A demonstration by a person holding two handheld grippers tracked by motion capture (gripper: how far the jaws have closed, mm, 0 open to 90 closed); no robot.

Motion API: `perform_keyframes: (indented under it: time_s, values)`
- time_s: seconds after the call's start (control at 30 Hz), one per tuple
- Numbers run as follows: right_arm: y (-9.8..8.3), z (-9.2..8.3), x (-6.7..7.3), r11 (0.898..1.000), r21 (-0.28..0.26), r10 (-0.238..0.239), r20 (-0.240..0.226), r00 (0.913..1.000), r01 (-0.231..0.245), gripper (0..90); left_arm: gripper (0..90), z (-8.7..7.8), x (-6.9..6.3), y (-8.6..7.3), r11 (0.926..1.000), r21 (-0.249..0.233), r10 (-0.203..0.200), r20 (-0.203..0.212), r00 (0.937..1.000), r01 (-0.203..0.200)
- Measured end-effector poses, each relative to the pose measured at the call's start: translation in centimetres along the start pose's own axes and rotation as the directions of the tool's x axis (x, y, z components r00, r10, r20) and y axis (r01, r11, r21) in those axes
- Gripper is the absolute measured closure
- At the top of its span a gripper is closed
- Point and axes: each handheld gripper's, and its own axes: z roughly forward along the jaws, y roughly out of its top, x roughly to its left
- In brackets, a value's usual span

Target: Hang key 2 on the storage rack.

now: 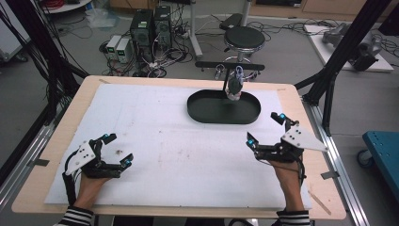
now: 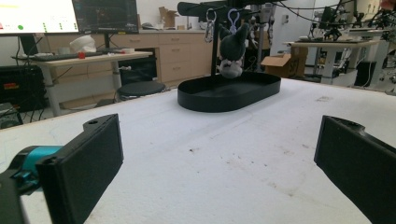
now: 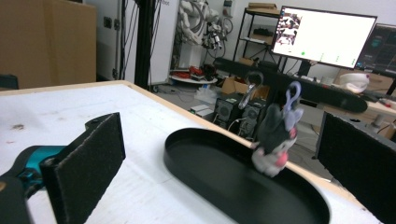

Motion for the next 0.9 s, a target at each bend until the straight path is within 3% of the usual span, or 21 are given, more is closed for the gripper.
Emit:
perform_keyframes:
  time_s: [0.2, 0.3, 0.43, 0.47, 0.73, 0.9]
  values:
    - [-4.5, -0.3, 1.5, 0.998, -0.064, 0.03, 0.026, 0.9992, -0.028, 0.6, 1.7, 0.0, 0.0, 0.0, 1.0, -0.002, 0.003, -0.002, 1.0, -0.003]
    - [-6.1, -0.3, 2.0, 0.998, -0.06, 0.027, 0.057, 0.998, -0.024, 0.6, 1.7, 0.0, -0.1, 0.0, 1.0, -0.005, 0.004, -0.003, 1.0, -0.004]
    - [-7.4, -0.5, 1.9, 0.995, -0.077, 0.063, 0.081, 0.9948, -0.056, 0.6, 1.7, -0.1, -0.1, 0.0, 0.9999, -0.01, 0.007, -0.005, 1.0, -0.007]
    - [-7.9, -0.6, 1.9, 0.992, -0.098, 0.093, 0.082, 0.9924, -0.084, 0.6, 1.7, -0.1, -0.1, -0.1, 0.9999, -0.012, 0.005, -0.008, 1.0, -0.005]
    - [-10.4, -0.4, 1.4, 0.993, -0.029, 0.119, 0.095, 0.9884, -0.117, 0.6, 1.7, -0.2, -0.1, -0.1, 0.9998, -0.016, 0.014, -0.014, 0.9998, -0.014]
    - [-10.4, -0.6, 1.4, 0.99, -0.039, 0.137, 0.098, 0.9857, -0.134, 0.6, 1.7, -0.2, -0.2, -0.1, 0.9998, -0.015, 0.011, -0.018, 0.9998, -0.012]
